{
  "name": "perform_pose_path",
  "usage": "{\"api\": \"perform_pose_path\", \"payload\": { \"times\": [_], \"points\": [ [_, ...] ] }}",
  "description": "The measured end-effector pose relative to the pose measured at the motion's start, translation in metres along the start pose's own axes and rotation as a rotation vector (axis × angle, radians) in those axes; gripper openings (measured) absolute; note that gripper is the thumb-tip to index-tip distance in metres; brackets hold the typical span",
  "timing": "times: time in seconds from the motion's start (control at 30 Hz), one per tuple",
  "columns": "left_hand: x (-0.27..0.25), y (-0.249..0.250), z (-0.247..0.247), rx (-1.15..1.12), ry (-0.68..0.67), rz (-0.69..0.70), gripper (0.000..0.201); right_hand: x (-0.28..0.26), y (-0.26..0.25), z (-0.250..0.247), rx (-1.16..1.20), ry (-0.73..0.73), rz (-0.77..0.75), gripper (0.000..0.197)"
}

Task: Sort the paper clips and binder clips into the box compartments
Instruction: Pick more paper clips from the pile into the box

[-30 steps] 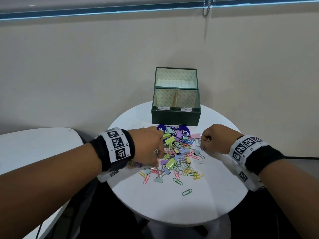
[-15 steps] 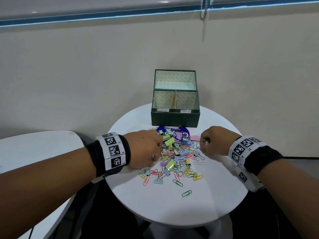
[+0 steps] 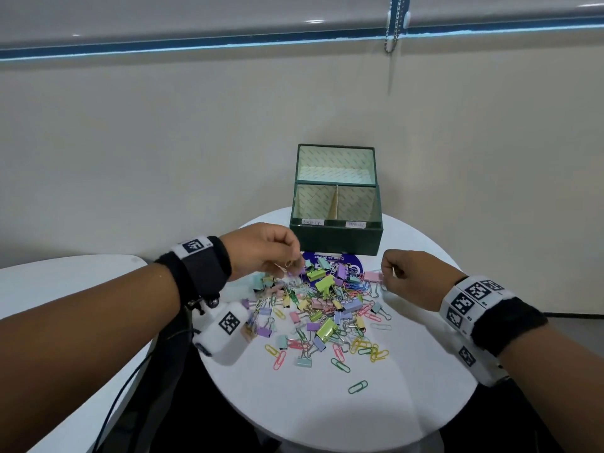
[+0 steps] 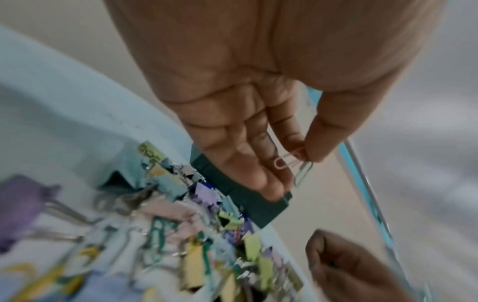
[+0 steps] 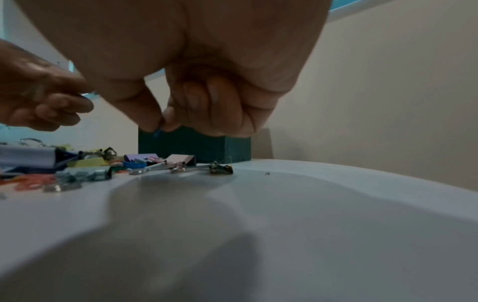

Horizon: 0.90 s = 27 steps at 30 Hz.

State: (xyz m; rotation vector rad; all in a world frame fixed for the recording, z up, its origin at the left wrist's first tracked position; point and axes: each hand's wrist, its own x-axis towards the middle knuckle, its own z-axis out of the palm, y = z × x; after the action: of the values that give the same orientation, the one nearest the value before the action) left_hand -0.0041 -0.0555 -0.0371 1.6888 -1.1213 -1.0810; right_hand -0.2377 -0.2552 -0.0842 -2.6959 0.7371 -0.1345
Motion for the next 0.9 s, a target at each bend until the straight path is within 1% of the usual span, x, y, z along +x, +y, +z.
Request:
{"api": "perform_pose_path", "payload": {
  "times": [0.03, 0.1, 0.17, 0.23, 0.33, 0.4, 0.47, 0.5, 0.57, 0.63, 0.7, 0.73, 0.8, 0.83, 0.9],
  "points": [
    [0.001, 0.001, -0.002, -0.149, 0.012, -0.034, 0.008, 0.0, -0.001, -0.002, 0.035, -0.003, -0.006, 0.024],
    [0.006, 0.005, -0.001, -0.276, 0.058, -0.072, 0.003, 0.001, -0.004, -0.007, 0.123, -0.001, -0.021, 0.024],
    [0.019, 0.011, 0.0, -0.295, 0.13, -0.078, 0.005, 0.007, -0.008, -0.015, 0.2, 0.029, -0.029, 0.022],
    [0.037, 0.023, 0.003, -0.294, 0.191, -0.06, 0.006, 0.021, -0.014, -0.025, 0.29, 0.084, -0.002, 0.021],
    [0.068, 0.044, 0.01, -0.279, 0.251, -0.021, 0.006, 0.053, -0.025, -0.042, 0.422, 0.155, 0.106, 0.018],
    [0.087, 0.058, 0.016, -0.277, 0.311, -0.006, 0.009, 0.075, -0.032, -0.049, 0.405, 0.209, 0.167, 0.018],
    [0.101, 0.069, 0.024, -0.291, 0.354, -0.028, 0.009, 0.092, -0.038, -0.053, 0.36, 0.249, 0.2, 0.021],
    [0.105, 0.073, 0.028, -0.3, 0.359, -0.058, 0.007, 0.1, -0.04, -0.053, 0.345, 0.248, 0.213, 0.019],
    [0.109, 0.076, 0.032, -0.307, 0.344, -0.118, 0.011, 0.112, -0.044, -0.051, 0.355, 0.199, 0.236, 0.012],
    [0.106, 0.076, 0.031, -0.302, 0.337, -0.115, 0.009, 0.116, -0.046, -0.051, 0.294, 0.12, 0.229, 0.03],
    [0.093, 0.074, 0.025, -0.297, 0.338, -0.048, 0.01, 0.113, -0.049, -0.057, 0.222, 0.09, 0.217, 0.043],
    [0.084, 0.072, 0.021, -0.263, 0.341, -0.016, 0.009, 0.108, -0.05, -0.061, 0.242, 0.095, 0.213, 0.046],
    [0.06, 0.065, 0.012, -0.099, 0.332, 0.017, 0.008, 0.094, -0.046, -0.066, 0.303, 0.129, 0.183, 0.046],
    [0.047, 0.059, 0.008, 0.023, 0.314, 0.029, 0.011, 0.084, -0.043, -0.066, 0.321, 0.164, 0.154, 0.042],
    [0.019, 0.044, 0.002, 0.368, 0.258, 0.053, 0.009, 0.062, -0.036, -0.061, 0.305, 0.244, 0.099, 0.021]
  ]
}}
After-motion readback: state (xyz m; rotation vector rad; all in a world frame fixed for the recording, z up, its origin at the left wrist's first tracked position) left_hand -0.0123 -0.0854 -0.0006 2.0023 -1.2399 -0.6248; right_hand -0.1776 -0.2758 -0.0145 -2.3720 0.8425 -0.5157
